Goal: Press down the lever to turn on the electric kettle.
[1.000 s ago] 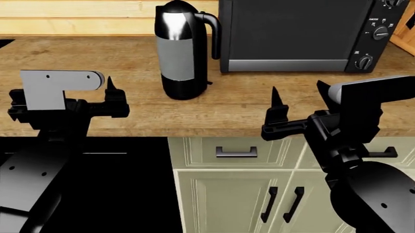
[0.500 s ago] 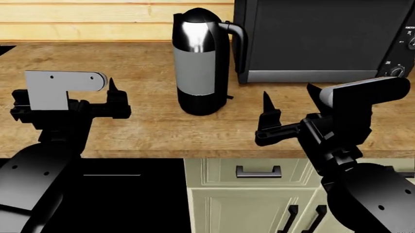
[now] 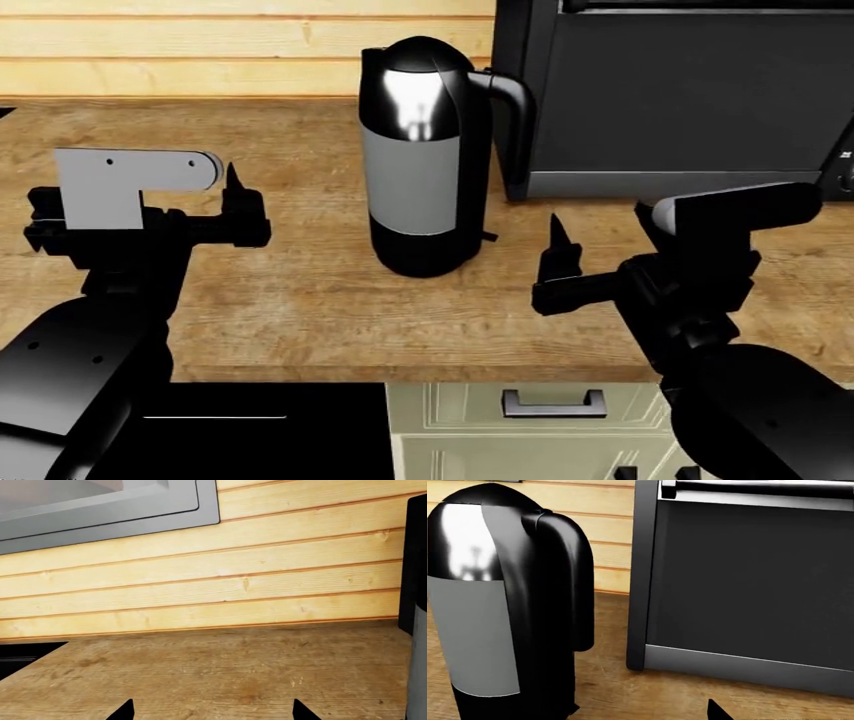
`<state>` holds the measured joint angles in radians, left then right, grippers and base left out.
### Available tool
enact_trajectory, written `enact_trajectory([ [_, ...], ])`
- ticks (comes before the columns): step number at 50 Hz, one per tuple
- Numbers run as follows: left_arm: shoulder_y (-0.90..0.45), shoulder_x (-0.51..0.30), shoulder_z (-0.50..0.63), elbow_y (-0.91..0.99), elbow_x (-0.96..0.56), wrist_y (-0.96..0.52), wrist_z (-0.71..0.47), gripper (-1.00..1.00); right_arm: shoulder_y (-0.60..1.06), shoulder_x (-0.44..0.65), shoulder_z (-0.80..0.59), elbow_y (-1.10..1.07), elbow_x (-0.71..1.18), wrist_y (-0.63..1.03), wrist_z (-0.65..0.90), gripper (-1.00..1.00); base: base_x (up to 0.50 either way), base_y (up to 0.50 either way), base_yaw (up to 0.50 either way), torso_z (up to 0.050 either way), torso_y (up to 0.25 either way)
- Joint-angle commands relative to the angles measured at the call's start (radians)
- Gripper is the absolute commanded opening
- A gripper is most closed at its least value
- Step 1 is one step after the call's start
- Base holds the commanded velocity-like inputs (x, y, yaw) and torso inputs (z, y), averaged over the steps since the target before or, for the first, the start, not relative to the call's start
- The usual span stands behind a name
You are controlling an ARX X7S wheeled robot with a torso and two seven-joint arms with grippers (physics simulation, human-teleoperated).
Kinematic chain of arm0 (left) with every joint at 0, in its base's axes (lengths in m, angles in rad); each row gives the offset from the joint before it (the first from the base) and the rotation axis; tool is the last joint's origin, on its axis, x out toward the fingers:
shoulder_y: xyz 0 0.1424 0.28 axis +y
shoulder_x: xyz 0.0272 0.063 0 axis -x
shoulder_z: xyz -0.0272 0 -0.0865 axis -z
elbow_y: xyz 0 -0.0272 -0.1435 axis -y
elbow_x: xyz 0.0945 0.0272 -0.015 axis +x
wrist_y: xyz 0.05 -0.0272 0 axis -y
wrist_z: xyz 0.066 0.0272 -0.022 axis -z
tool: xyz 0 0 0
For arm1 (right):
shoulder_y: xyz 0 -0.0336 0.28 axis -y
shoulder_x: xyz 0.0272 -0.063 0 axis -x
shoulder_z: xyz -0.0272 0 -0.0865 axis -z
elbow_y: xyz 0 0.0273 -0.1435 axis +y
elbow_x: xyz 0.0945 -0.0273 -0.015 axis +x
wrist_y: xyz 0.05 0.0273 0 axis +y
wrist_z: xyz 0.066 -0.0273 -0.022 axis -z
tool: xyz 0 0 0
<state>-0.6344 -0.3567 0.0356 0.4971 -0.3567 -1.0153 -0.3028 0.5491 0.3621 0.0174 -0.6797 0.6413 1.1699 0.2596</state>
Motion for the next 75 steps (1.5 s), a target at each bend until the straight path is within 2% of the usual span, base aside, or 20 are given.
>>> enact_trajectory([
  [1, 0.003, 0.000, -0.001, 0.007, -0.007, -0.006, -0.004, 1.00, -0.020, -0.009, 0.041, 0.025, 0.007, 0.035, 0.039, 1.00, 0.50, 0.00, 0.00, 0.000, 0.000],
  [9, 0.008, -0.001, -0.006, 0.008, -0.009, -0.002, -0.007, 1.00, -0.023, -0.011, 0.089, 0.033, 0.006, 0.057, 0.077, 1.00, 0.48, 0.00, 0.00, 0.000, 0.002],
  [21, 0.015, -0.003, -0.015, 0.012, -0.013, 0.004, -0.012, 1.00, -0.054, -0.013, 0.106, 0.042, -0.004, 0.056, 0.106, 1.00, 0.02, 0.00, 0.00, 0.000, 0.000],
  [22, 0.014, -0.003, -0.016, 0.013, -0.014, 0.003, -0.012, 1.00, -0.062, -0.014, 0.105, 0.039, 0.003, 0.051, 0.096, -1.00, 0.00, 0.00, 0.00, 0.000, 0.000],
  [43, 0.021, -0.004, -0.021, 0.014, -0.020, 0.006, -0.019, 1.00, -0.069, -0.001, 0.014, 0.021, 0.015, -0.011, 0.033, -1.00, 0.00, 0.00, 0.00, 0.000, 0.000],
  [75, 0.018, -0.007, -0.025, 0.007, -0.029, 0.012, -0.027, 1.00, 0.005, -0.037, -0.118, 0.149, 0.016, -0.025, -0.011, -1.00, 0.00, 0.00, 0.00, 0.000, 0.000],
])
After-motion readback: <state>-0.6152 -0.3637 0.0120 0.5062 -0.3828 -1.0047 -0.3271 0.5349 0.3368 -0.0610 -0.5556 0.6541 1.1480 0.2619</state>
